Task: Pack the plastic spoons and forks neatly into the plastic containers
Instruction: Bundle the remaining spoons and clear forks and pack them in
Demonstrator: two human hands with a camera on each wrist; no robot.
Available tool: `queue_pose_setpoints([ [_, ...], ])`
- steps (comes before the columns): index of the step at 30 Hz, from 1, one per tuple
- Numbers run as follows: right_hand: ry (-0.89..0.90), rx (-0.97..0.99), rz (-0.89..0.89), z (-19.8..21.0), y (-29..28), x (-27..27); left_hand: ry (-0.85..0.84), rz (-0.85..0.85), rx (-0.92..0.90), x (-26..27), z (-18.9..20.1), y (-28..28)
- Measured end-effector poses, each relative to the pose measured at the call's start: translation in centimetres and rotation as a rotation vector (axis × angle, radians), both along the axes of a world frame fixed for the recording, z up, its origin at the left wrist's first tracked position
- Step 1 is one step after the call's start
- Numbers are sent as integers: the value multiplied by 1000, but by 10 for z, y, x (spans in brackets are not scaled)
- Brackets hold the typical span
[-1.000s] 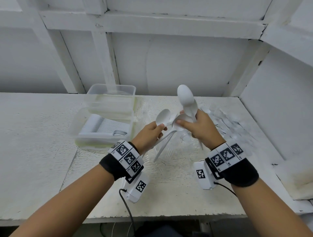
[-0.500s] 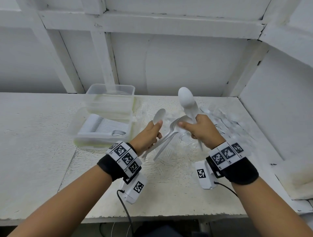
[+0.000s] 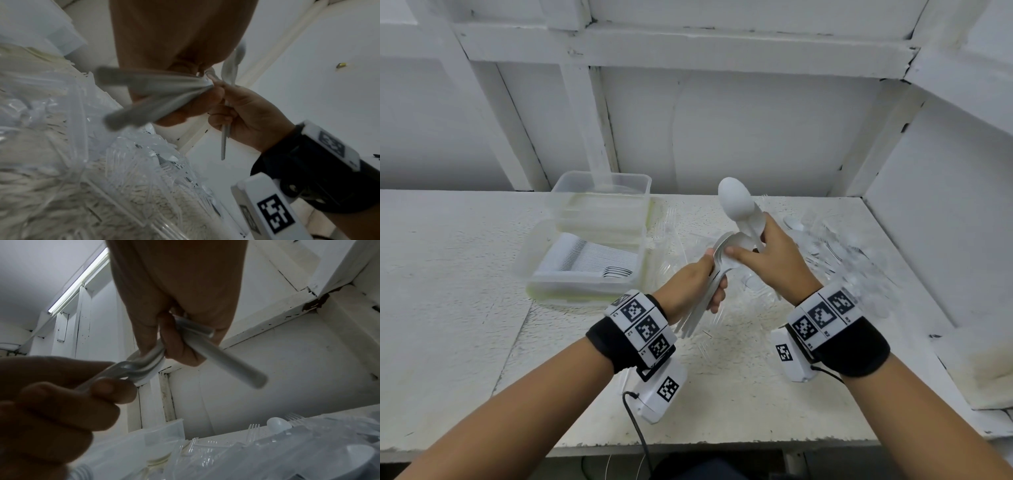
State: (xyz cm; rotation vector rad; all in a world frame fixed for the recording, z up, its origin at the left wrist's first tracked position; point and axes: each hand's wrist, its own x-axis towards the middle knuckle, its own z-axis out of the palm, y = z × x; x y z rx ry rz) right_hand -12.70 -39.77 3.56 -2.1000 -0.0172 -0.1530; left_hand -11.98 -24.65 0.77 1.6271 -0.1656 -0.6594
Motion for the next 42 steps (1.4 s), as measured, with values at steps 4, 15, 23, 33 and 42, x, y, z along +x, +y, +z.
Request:
queue_pose_setpoints([
  [4, 76, 12, 106, 0, -3, 4, 44, 7, -28, -3, -1, -2],
  [15, 235, 175, 135, 0, -15, 14, 273, -208, -240, 2, 0, 12],
  [23, 216, 228, 142, -1, -12, 14, 352, -130, -277, 8, 1, 16],
  [33, 209, 152, 107, -5, -12, 12, 413, -220, -274, 10, 1, 19],
  [42, 170, 69, 131, -2, -10, 10, 409, -202, -256, 7, 4, 15],
])
